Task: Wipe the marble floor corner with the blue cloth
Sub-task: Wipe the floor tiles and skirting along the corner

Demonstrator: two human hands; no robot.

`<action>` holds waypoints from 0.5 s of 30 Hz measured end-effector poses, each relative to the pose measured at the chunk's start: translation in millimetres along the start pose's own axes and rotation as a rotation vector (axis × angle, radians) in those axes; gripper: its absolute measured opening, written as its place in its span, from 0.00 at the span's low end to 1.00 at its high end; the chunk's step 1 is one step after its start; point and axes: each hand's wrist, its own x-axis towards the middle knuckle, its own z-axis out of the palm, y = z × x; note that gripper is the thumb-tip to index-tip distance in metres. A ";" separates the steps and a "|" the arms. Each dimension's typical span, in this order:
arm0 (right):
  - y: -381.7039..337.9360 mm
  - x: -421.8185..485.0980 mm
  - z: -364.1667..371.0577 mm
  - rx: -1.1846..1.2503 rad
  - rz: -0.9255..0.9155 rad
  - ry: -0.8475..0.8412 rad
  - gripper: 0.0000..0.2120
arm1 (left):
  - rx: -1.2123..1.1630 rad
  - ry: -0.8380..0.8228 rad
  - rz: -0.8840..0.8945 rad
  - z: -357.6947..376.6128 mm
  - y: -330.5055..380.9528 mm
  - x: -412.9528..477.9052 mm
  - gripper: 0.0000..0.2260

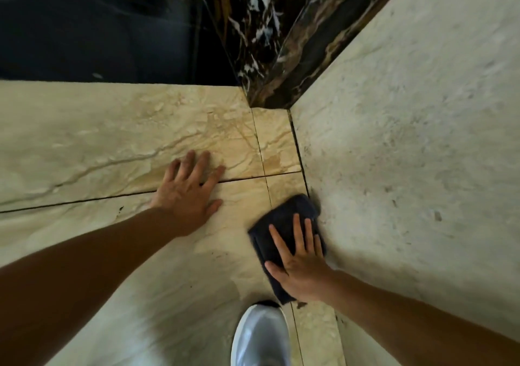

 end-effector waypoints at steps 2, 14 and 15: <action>-7.4 24.6 -17.2 0.035 0.019 0.097 0.33 | 0.021 -0.004 0.027 -4.4 -5.4 1.7 0.32; -101.9 135.1 -119.7 0.050 -0.168 0.394 0.30 | -0.038 0.041 -0.256 -43.1 -81.6 22.8 0.33; -103.1 116.3 -97.0 0.075 -0.179 0.429 0.29 | -0.071 0.066 -0.288 -44.2 -90.3 23.8 0.34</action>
